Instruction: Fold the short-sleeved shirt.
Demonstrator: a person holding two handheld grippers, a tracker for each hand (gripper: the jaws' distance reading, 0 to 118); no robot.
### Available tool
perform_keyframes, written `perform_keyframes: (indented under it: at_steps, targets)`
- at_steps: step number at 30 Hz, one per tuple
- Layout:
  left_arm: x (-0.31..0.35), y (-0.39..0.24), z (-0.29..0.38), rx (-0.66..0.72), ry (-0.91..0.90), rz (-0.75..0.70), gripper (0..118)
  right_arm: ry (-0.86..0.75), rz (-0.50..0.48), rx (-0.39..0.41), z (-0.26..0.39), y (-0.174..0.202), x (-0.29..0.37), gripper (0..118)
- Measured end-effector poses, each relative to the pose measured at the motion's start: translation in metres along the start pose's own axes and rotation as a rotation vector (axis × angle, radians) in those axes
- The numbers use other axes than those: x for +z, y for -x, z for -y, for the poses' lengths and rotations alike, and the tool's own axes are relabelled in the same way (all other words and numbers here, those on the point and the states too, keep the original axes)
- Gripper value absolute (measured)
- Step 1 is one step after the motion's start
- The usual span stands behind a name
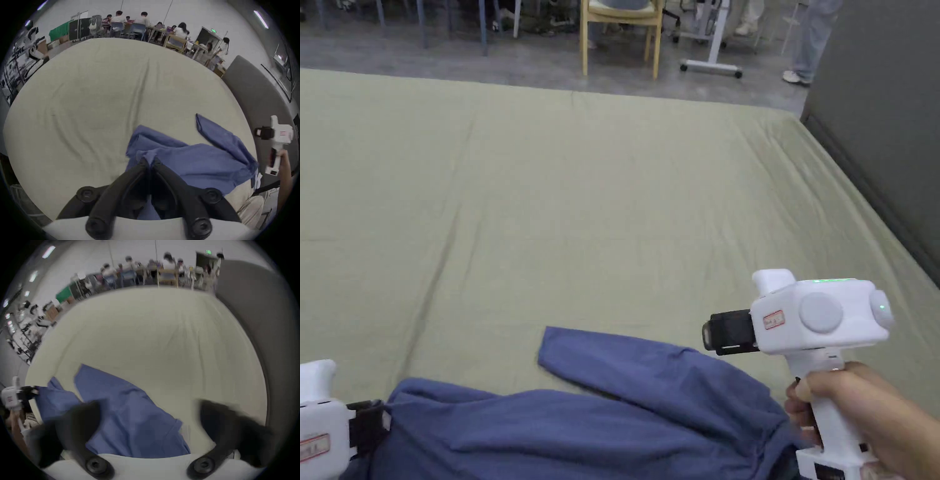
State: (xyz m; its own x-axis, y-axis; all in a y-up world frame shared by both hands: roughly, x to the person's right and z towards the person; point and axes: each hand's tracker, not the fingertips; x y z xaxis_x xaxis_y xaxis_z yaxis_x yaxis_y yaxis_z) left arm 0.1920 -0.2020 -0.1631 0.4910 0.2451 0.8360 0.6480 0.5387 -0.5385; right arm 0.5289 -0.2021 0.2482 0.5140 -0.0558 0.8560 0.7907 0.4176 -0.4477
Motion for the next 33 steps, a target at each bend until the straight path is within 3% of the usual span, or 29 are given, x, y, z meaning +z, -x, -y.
perform_keyframes:
  at_steps: [4,5,6,8,10,13,18,21,24,28,30,33]
  targets:
    - [0.009,-0.005,-0.004,-0.02,-0.026,0.007,0,0.15,-0.01,-0.005,0.006,-0.006,-0.047,117]
    - [0.01,-0.006,-0.005,-0.023,-0.027,0.007,0,0.173,-0.003,0.026,0.002,0.004,-0.056,113]
    - [0.01,-0.006,-0.006,-0.023,-0.029,0.004,0,0.186,0.019,0.062,0.006,0.01,-0.061,102]
    - [0.011,-0.003,-0.006,-0.015,-0.042,-0.001,0,0.226,0.031,0.11,0.012,0.017,-0.063,41]
    - [0.011,-0.001,-0.007,0.006,-0.052,-0.008,0,0.162,-0.053,0.08,0.018,0.021,-0.049,15]
    - [0.012,0.002,-0.01,0.049,-0.074,-0.007,0,0.0,-0.006,0.166,0.023,0.032,-0.007,14]
    - [0.027,-0.004,-0.024,0.114,-0.171,0.021,0,-0.204,0.036,0.229,0.015,0.037,0.082,14]
    - [0.054,-0.016,-0.039,0.157,-0.275,0.036,0,-0.273,0.074,0.22,0.002,0.029,0.126,14]
    - [0.088,-0.018,-0.059,0.201,-0.404,0.033,0,-0.355,0.252,0.259,-0.006,0.022,0.155,14]
    - [0.118,-0.018,-0.102,0.213,-0.475,0.088,0,-0.446,0.215,0.148,-0.025,0.005,0.18,14]
    - [0.129,-0.024,-0.138,0.167,-0.514,0.077,0,-0.46,0.275,0.197,-0.044,0.009,0.194,14]
    - [0.144,-0.032,-0.198,0.114,-0.553,0.062,0,-0.501,0.301,0.207,-0.084,0.015,0.218,14]
